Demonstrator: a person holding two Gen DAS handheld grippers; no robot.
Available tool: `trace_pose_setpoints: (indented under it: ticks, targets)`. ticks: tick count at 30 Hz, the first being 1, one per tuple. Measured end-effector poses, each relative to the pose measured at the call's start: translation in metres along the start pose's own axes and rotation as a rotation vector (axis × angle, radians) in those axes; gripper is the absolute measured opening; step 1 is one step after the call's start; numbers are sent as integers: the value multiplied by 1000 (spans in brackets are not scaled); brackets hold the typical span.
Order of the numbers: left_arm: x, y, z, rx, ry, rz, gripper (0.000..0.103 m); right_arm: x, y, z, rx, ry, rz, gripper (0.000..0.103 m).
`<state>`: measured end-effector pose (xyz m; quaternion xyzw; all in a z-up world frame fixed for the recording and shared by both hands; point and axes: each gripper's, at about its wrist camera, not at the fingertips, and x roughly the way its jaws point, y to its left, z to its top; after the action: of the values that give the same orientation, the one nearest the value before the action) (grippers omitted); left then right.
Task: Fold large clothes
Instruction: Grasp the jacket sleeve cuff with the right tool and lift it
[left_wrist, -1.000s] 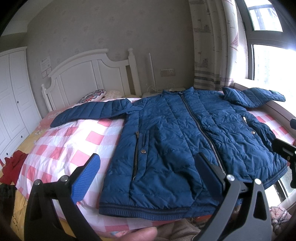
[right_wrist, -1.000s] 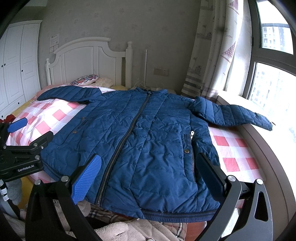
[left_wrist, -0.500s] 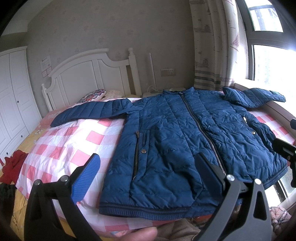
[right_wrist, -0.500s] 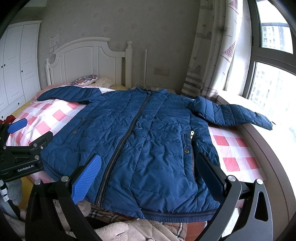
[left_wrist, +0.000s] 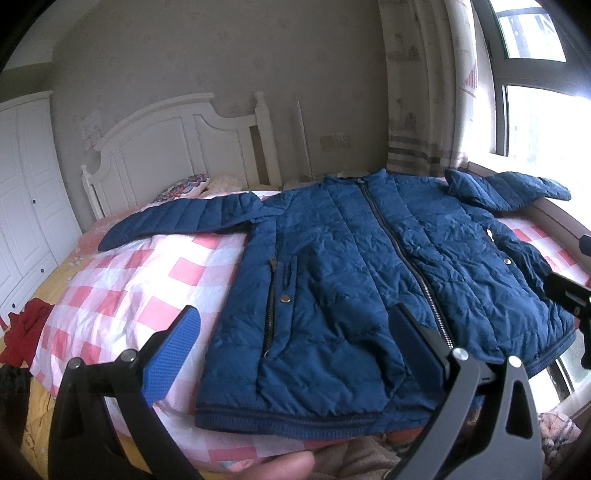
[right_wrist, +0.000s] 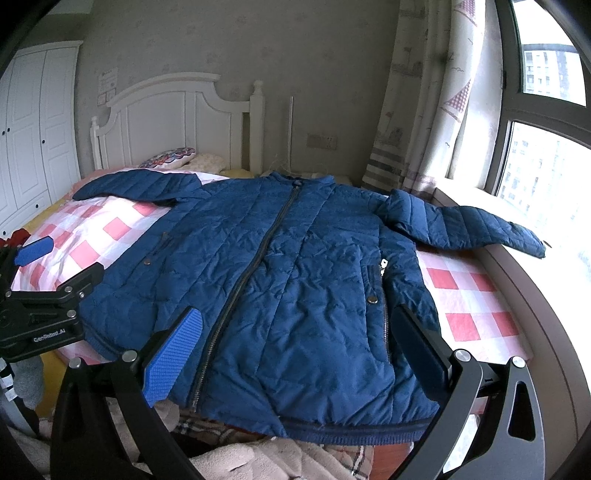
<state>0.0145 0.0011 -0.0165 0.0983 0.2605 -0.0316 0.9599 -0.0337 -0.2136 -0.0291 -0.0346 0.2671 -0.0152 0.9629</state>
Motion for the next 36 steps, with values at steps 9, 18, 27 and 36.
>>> trace_pose_setpoints:
  ticks: [9, 18, 27, 36]
  targets:
    - [127, -7, 57, 14, 205, 13, 101, 106, -131, 30, 350, 138, -65, 98]
    - [256, -35, 98, -12, 364, -13, 101, 218, -291, 38, 694, 215, -299, 98]
    - [300, -33, 85, -74, 389, -129, 101, 288, -350, 61, 731, 215, -315, 56]
    - [312, -29, 88, -96, 416, -175, 101, 247, -200, 159, 268, -107, -79, 37]
